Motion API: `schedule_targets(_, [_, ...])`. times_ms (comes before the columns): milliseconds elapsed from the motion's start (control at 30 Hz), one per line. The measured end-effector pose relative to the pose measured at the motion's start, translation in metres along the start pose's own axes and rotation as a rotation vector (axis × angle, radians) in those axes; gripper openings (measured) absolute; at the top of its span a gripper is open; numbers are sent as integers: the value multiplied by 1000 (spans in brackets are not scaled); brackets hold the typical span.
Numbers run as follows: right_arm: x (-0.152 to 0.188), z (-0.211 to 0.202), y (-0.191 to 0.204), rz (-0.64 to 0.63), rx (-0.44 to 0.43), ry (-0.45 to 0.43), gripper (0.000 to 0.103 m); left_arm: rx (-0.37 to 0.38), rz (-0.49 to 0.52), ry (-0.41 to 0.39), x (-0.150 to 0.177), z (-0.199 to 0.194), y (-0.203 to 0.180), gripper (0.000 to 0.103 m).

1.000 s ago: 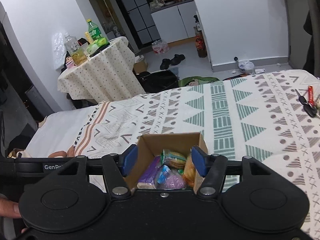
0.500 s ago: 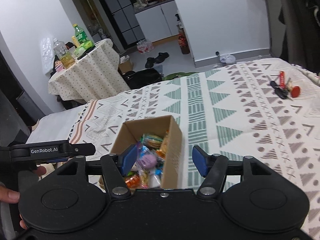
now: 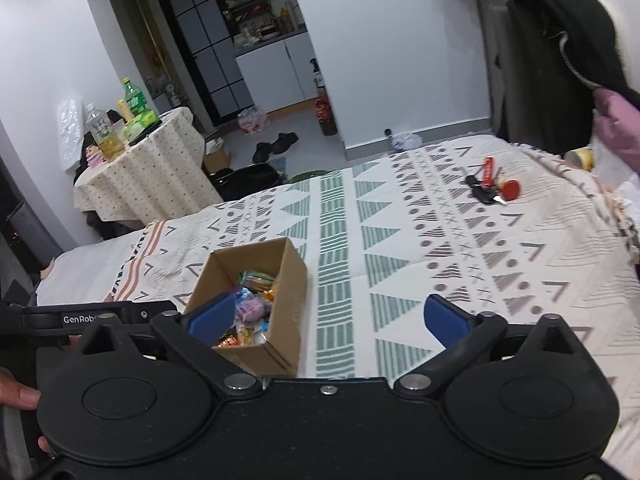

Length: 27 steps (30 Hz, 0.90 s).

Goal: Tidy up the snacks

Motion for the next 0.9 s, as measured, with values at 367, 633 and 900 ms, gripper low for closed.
schedule_targets(367, [23, -47, -13, 11, 38, -22, 103, 16, 104, -45, 24, -40, -27, 103])
schedule_targets(633, [44, -79, -12, 2, 51, -36, 103, 30, 170, -78, 47, -69, -37, 103])
schedule_targets(900, [64, -111, 0, -11, 55, -57, 103, 37, 213, -97, 72, -96, -40, 103])
Point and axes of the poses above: each gripper's, at about its wrist camera, not at the fingertips, and z roughly the way its jaws point, y to its left, x to its underside, the point moved 3 cm from there along z, roughly the way its jaws point, and after that the axes turned 3 degrees about x, right-handed, at the moved point
